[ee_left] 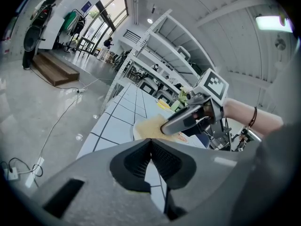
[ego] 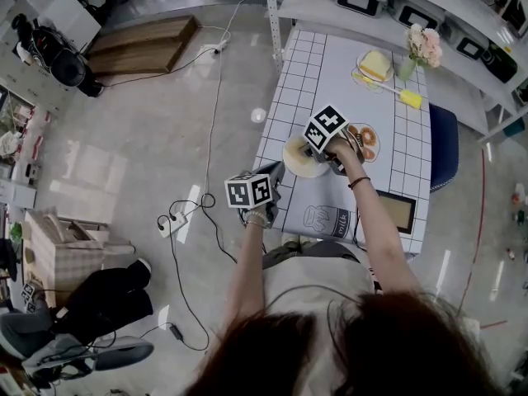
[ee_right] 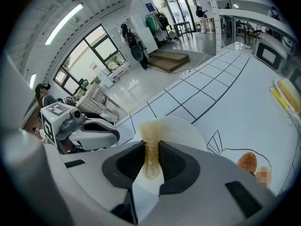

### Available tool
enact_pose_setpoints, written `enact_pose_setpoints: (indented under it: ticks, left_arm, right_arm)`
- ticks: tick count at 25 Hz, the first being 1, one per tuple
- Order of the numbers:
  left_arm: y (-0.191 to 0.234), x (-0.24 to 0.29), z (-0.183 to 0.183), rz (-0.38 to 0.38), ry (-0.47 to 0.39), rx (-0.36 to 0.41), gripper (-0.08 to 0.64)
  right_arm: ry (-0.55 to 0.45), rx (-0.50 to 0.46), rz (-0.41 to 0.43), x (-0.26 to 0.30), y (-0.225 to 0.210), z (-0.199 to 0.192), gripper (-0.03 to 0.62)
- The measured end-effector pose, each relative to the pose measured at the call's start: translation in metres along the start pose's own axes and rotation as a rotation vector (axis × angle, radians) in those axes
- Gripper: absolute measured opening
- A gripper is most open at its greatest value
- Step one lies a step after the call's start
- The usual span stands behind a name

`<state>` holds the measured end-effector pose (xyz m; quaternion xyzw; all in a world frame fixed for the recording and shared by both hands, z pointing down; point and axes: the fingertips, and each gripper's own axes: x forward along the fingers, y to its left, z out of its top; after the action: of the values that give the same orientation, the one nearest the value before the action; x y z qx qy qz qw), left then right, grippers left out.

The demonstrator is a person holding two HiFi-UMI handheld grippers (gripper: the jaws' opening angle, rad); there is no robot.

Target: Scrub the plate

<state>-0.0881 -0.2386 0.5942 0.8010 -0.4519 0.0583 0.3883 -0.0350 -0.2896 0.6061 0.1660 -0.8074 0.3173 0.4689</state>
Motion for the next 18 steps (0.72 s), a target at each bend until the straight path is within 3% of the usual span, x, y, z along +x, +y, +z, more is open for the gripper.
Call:
enact_pose_setpoints:
  ticks: [9,18]
  left_arm:
    - [-0.005,0.006,0.001,0.0,0.003,0.001,0.011]
    - [-0.01,0.011,0.002,-0.005,0.007,0.01,0.011]
  right_arm:
    - [-0.026,0.021,-0.042,-0.007,-0.012,0.0,0.08]
    - [-0.039,0.036,-0.029,-0.008,-0.013,0.0,0.08]
